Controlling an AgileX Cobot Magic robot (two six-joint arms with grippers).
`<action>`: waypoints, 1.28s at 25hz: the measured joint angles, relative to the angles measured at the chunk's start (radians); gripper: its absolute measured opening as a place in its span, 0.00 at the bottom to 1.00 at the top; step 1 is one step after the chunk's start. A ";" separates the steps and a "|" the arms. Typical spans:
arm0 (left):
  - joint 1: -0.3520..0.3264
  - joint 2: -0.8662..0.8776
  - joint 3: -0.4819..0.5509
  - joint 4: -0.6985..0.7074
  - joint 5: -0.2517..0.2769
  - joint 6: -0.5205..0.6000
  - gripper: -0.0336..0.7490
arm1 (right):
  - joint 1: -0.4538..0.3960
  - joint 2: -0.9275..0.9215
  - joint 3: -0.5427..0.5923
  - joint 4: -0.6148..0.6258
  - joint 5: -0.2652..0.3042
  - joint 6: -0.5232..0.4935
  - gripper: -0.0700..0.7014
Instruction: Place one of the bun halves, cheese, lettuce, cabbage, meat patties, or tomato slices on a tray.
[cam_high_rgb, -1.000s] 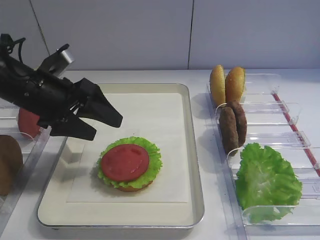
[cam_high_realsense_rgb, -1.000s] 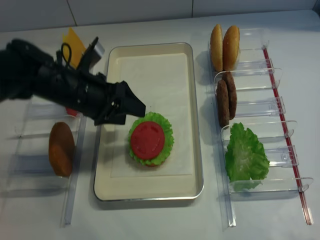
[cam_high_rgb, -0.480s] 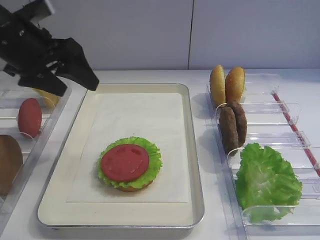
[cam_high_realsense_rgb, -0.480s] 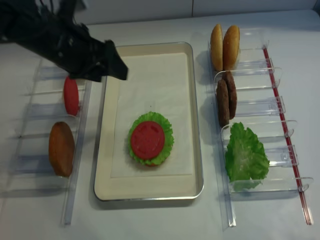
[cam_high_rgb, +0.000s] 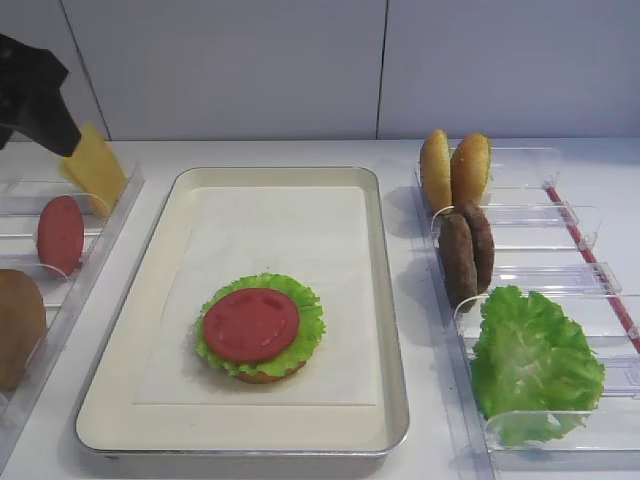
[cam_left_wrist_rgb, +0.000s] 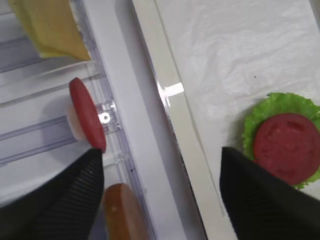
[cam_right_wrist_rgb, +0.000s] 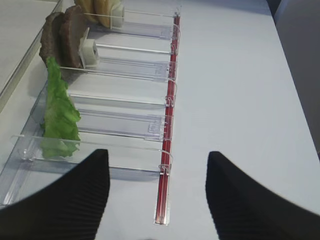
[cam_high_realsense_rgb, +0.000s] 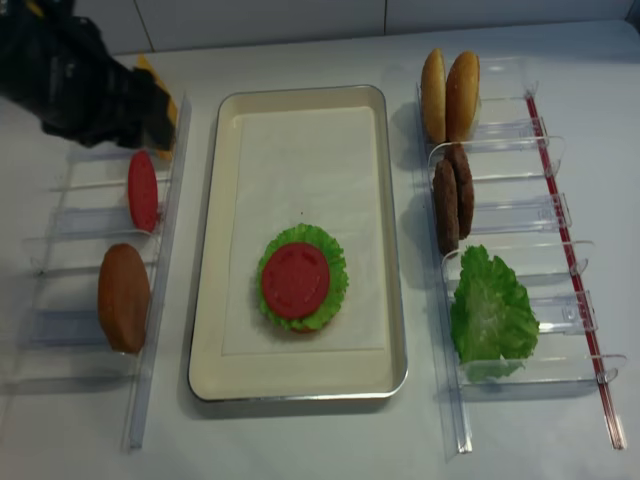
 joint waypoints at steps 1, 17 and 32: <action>0.000 -0.021 0.000 0.015 0.011 -0.005 0.61 | 0.000 0.000 0.000 0.000 0.000 0.000 0.67; 0.000 -0.448 0.291 0.165 0.053 -0.136 0.60 | 0.000 0.000 0.000 0.000 0.000 0.000 0.67; 0.000 -1.089 0.689 0.185 -0.002 -0.222 0.59 | 0.000 0.000 0.000 0.000 0.000 0.000 0.67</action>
